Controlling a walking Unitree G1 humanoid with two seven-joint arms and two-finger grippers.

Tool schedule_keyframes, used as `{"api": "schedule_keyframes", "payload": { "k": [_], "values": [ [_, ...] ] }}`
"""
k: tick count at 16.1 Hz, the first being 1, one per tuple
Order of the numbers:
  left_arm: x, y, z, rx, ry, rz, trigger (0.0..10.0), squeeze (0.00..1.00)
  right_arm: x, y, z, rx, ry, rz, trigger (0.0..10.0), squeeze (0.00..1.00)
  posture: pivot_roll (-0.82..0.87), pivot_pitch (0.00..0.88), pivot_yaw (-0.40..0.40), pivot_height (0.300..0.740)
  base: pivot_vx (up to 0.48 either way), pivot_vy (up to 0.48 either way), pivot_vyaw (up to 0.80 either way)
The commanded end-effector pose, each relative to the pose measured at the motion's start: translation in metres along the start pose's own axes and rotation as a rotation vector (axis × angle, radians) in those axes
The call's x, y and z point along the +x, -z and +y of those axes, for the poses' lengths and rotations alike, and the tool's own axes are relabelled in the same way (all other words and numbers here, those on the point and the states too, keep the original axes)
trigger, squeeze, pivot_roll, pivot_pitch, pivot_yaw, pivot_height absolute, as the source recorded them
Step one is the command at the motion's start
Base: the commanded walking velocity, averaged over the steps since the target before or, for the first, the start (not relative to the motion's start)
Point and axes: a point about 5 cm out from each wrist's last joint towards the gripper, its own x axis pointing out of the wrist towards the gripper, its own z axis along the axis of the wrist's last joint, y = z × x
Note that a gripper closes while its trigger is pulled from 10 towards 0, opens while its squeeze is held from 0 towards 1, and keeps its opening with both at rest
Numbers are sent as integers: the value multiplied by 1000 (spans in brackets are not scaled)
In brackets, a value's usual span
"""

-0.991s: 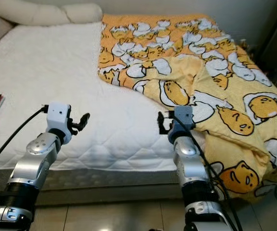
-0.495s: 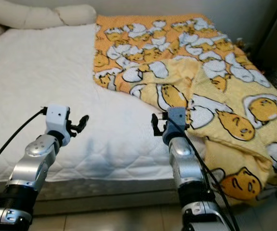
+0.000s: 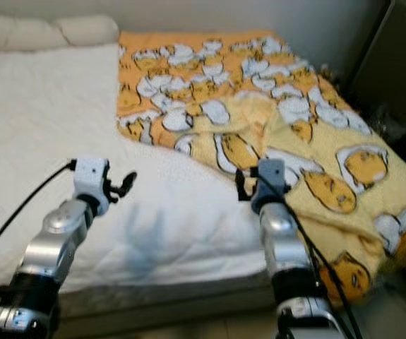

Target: Clean up the room

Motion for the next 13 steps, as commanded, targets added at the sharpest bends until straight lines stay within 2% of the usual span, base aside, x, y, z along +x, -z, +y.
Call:
{"api": "schedule_keyframes", "payload": {
  "k": [1,6,8,9,11,13],
  "values": [
    [1,-3,2,0,-4,-7,10000,0,2,-4,4,-4,-16,-5,10000,0,-18,0,21,740,319,0,-481],
    [1,-2,0,3,5,-4,10000,0,2,-5,3,-32,-22,-7,10000,0,-21,0,21,740,318,0,-99],
    [0,0,-2,27,39,7,10000,0,-1,-5,6,15,-83,-12,10000,12,-18,0,11,740,0,0,0],
    [-3,2,-6,68,95,27,10000,0,-2,-1,6,-41,-103,18,10000,1000,-12,0,4,740,0,0,0],
    [-12,7,-15,153,249,58,10000,0,-1,18,-2,-170,-89,145,10000,1000,-18,0,10,740,0,0,0],
    [-17,5,-20,185,332,63,10000,0,3,28,-4,-274,-111,235,10000,1000,-13,0,9,740,0,0,0]
  ]
}}
